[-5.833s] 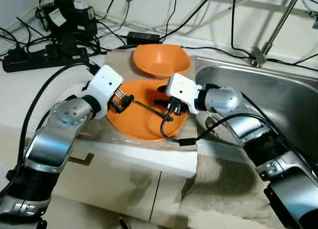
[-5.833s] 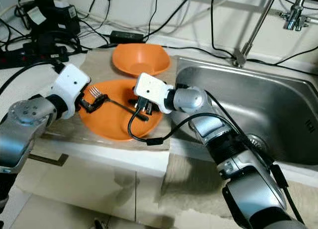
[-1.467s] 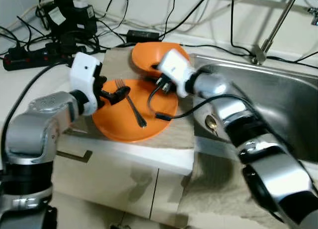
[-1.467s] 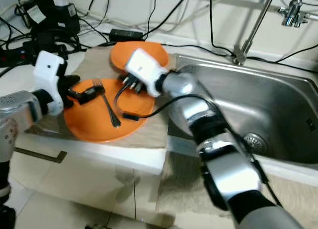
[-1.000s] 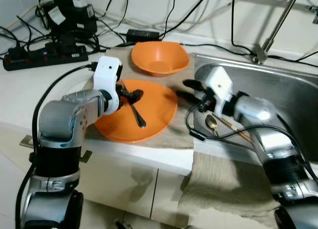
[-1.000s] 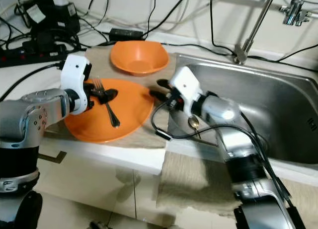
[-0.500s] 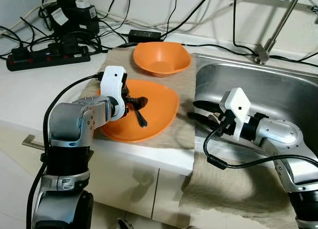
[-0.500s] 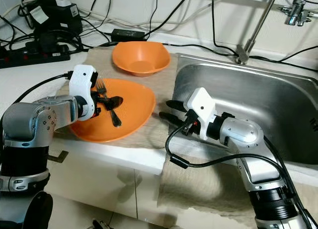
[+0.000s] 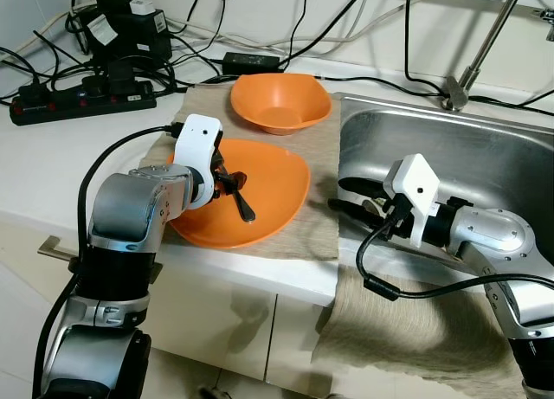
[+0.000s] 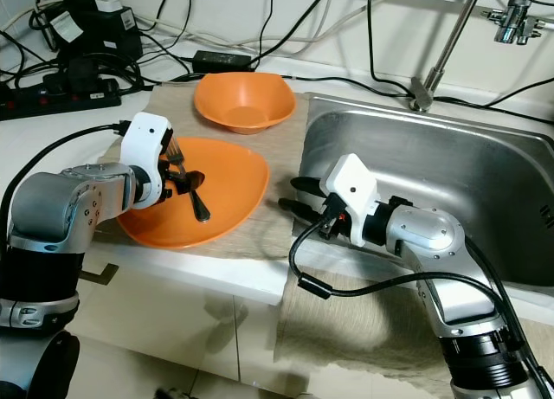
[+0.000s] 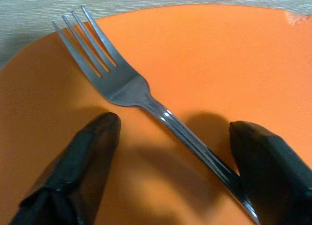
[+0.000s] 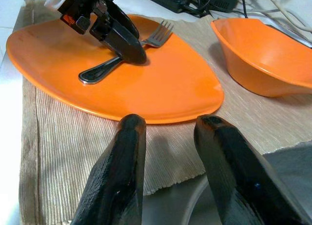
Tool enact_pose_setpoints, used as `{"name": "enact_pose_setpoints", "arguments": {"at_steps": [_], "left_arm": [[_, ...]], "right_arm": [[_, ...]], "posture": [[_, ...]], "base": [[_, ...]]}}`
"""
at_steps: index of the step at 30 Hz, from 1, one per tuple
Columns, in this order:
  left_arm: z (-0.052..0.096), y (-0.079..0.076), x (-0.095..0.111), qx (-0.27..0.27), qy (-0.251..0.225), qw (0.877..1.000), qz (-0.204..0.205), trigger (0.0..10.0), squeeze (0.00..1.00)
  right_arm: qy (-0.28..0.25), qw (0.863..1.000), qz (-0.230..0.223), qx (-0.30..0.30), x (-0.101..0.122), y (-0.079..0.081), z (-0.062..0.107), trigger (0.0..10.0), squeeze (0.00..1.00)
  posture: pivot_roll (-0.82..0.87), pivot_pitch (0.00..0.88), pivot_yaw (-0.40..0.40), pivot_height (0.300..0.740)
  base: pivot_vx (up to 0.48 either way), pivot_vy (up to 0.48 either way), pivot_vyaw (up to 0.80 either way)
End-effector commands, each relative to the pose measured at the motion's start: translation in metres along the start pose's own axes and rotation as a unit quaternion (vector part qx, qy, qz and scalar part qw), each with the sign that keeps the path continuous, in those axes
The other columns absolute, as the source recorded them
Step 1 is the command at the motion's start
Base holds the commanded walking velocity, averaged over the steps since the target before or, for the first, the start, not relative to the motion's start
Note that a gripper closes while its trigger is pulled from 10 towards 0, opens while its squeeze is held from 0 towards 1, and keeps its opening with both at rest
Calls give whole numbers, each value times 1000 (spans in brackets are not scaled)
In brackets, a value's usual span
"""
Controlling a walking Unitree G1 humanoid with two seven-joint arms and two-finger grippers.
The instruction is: Kitchen organization
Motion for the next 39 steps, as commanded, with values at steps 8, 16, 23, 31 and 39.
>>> {"name": "enact_pose_setpoints", "arguments": {"at_steps": [8, 16, 23, 31, 39], "left_arm": [[-3, 5, -18, -6, 42, 999, 11, 0, 0], [0, 8, -15, -12, 40, 999, 15, 0, 0], [0, 7, -13, -16, 39, 999, 20, 0, 0], [1, 6, -14, -20, 41, 999, 19, 0, 0], [5, 6, -11, -24, 36, 999, 17, 0, 0]], "right_arm": [[4, 1000, 16, 21, 5, 1, 3, 10000, 0], [5, 1000, 20, 22, 6, 0, 2, 10000, 0], [6, 999, 21, 23, 5, -1, 2, 10000, 0], [4, 1000, 22, 22, 7, -2, 2, 10000, 0], [-1, 1000, 18, 19, 8, -1, 1, 10000, 0]], "posture": [[-63, 0, -15, 740], [-61, 0, -17, 740], [-61, 0, -16, 740], [-62, 0, -16, 740], [-59, 0, -17, 740]], "base": [[0, 0, 0], [0, 0, 0], [0, 0, 0], [0, 0, 0], [0, 0, 0]]}}
Point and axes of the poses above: a point about 5 cm out from each wrist's last joint towards the gripper, its own z axis pointing back from the gripper into the wrist, its own x axis along the axis of the wrist's last joint, y = z × x, the point moved 6 cm from there along -z, pointing out of the wrist towards the gripper, and after that the axes turned 14 degrees about z, right-handed, at the moved point
